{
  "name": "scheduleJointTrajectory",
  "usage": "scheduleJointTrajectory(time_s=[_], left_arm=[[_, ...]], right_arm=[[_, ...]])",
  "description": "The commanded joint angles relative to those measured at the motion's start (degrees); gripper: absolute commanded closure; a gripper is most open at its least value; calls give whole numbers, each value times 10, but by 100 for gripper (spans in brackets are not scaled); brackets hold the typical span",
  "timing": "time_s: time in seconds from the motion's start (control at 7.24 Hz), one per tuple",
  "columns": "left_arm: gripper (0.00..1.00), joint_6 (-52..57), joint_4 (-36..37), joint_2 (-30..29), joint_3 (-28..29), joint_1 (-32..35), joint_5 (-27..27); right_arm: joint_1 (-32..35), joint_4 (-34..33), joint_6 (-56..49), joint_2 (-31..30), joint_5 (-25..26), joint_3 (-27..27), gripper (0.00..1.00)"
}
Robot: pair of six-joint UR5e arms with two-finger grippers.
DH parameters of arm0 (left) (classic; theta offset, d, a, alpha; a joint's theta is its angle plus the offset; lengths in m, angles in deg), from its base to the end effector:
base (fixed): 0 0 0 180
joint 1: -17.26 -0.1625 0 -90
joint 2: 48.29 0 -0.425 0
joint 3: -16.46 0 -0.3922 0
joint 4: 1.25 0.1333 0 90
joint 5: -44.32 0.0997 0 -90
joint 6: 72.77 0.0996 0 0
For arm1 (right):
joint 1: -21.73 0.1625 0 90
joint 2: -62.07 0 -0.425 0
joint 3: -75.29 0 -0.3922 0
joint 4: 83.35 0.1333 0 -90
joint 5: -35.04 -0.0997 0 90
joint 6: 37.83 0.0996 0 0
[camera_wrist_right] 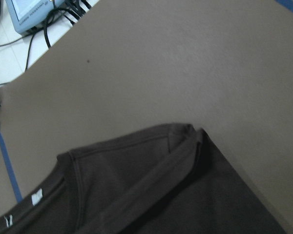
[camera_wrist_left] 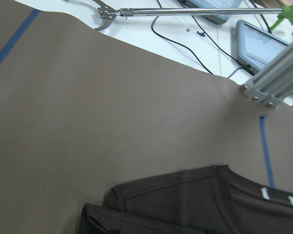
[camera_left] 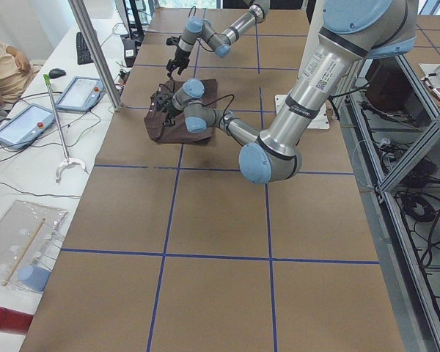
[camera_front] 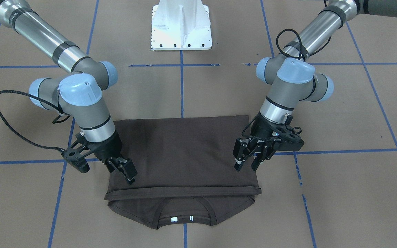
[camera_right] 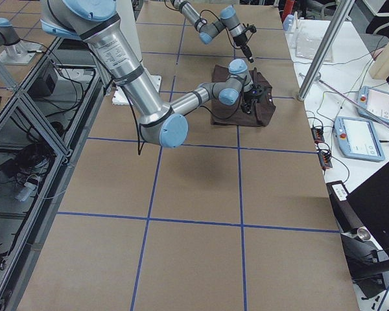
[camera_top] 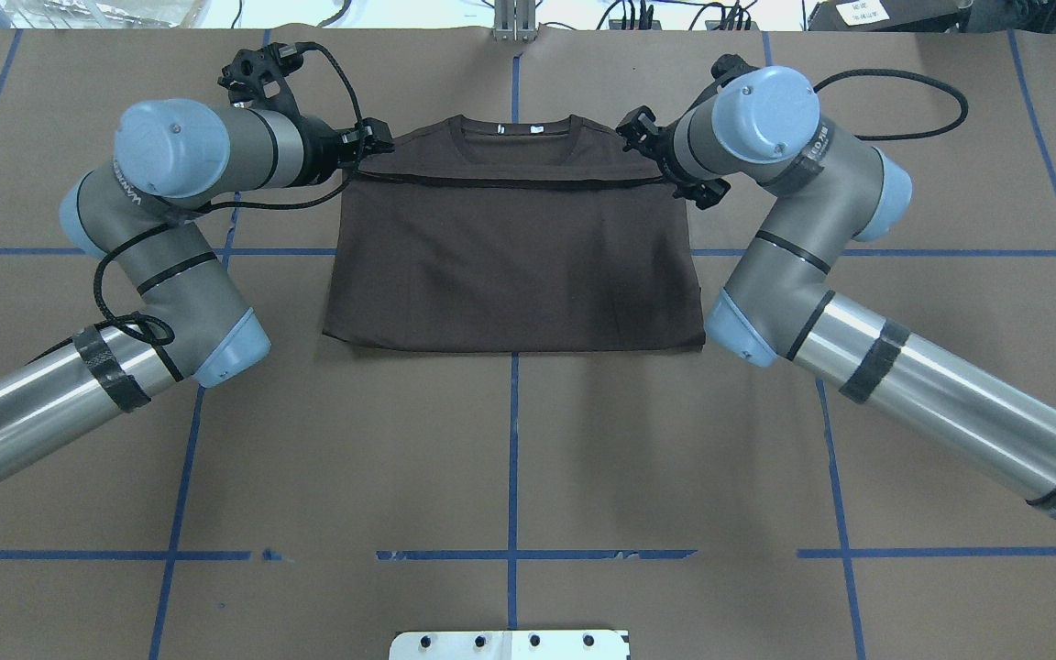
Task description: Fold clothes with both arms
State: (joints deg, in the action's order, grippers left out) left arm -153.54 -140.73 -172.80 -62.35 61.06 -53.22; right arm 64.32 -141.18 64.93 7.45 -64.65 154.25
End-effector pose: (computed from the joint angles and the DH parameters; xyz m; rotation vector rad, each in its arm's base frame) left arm 0.4399 -0.5884 0.2914 0.4692 1.1967 -0.4354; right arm -0.4662 -0.5868 0.3184 0.1064 -1.0203 0.7997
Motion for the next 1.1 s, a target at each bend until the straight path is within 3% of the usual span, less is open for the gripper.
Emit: scheduleJointTrajectory(time_s=[0.0,0.28,0.83,0.97], left_arm=[[33,-16,0,7,-21,0,-18],[33,-15,-6,12,-18,-1,-14],[32,-40,-2,38,-61,-4,-13],[32,-40,-1,39,-68,-3,-13]], right_arm=[[-50,4,81,-78,-5,93,1],[-92,2,120,-163,0,177,1],[-109,1,131,-246,1,236,1],[-120,0,132,-237,4,233,2]])
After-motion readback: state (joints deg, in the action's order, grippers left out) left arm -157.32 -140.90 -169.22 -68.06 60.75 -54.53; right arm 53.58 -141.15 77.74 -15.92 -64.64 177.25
